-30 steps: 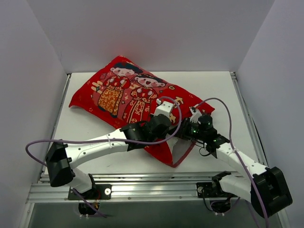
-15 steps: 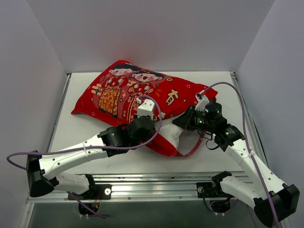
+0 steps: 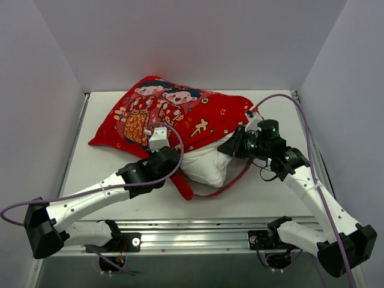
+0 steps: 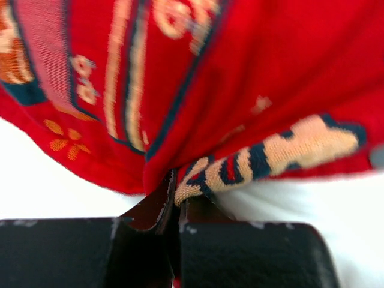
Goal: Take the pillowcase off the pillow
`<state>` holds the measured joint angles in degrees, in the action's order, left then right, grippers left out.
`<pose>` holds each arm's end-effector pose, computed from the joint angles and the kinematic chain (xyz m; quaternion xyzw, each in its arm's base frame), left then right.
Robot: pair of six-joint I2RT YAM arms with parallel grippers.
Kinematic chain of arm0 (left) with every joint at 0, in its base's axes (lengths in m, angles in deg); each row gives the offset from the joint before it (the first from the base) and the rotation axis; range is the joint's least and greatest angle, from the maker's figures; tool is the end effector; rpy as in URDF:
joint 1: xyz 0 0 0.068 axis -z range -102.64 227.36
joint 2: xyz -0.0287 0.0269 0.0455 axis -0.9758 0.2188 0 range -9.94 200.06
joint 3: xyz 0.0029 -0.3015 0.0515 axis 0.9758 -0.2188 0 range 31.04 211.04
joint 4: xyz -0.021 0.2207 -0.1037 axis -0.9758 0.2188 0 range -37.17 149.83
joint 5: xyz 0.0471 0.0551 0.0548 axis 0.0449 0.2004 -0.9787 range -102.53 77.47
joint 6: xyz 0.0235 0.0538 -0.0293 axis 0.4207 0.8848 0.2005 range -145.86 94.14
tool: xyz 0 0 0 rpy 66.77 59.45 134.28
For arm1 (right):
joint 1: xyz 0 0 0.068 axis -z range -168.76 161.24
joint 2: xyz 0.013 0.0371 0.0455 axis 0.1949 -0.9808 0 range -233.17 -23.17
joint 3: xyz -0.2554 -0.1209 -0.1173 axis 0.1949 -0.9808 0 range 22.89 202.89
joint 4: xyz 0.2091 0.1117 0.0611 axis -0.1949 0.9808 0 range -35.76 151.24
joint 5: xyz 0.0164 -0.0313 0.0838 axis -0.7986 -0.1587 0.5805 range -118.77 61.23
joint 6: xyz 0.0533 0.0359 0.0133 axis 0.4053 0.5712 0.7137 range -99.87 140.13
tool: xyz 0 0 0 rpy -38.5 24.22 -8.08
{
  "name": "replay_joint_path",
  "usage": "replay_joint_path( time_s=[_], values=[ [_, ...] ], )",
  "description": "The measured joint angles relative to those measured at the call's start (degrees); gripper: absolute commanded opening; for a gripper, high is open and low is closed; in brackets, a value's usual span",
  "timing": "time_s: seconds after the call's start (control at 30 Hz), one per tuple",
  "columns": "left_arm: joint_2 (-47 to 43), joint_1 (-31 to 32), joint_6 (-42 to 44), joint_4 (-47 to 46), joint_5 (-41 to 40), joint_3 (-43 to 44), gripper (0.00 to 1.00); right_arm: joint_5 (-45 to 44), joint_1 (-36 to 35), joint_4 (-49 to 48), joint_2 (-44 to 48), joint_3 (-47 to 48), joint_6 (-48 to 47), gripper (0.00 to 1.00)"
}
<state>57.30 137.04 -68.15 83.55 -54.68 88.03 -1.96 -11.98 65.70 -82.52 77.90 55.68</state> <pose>0.1428 -0.1755 0.3333 -0.0191 0.8618 -0.0949 0.4980 0.1881 0.1059 0.3799 -0.0557 0.7864 0.4490 0.4205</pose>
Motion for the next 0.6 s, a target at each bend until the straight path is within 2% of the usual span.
replay_joint_path(
  time_s=[0.13,0.27,0.3,0.37,0.5,0.6],
  values=[
    [3.3,-4.5,-3.7,-3.6,-3.1,-0.6,0.05,0.3,0.0,0.0,-0.7,1.3,0.5,0.0],
    [6.2,-6.7,-7.4,-8.1,-7.2,-2.2,0.12,0.3,0.1,0.4,-0.7,2.3,0.8,0.0],
    [6.8,-7.4,-8.6,-8.5,-7.9,-2.3,0.17,0.4,0.1,0.4,-0.7,2.3,1.0,0.0],
    [7.9,-9.7,-10.8,-10.0,-9.7,-2.8,0.19,0.7,0.1,0.3,-0.7,2.3,1.7,0.0],
    [8.9,-13.3,-11.0,-14.7,-11.8,-4.4,0.2,2.0,0.5,-1.0,-0.7,2.2,3.1,0.0],
    [10.2,-15.1,-10.1,-17.8,-13.6,-4.5,0.25,2.8,0.7,-1.6,-0.5,1.8,3.4,0.0]
  ],
)
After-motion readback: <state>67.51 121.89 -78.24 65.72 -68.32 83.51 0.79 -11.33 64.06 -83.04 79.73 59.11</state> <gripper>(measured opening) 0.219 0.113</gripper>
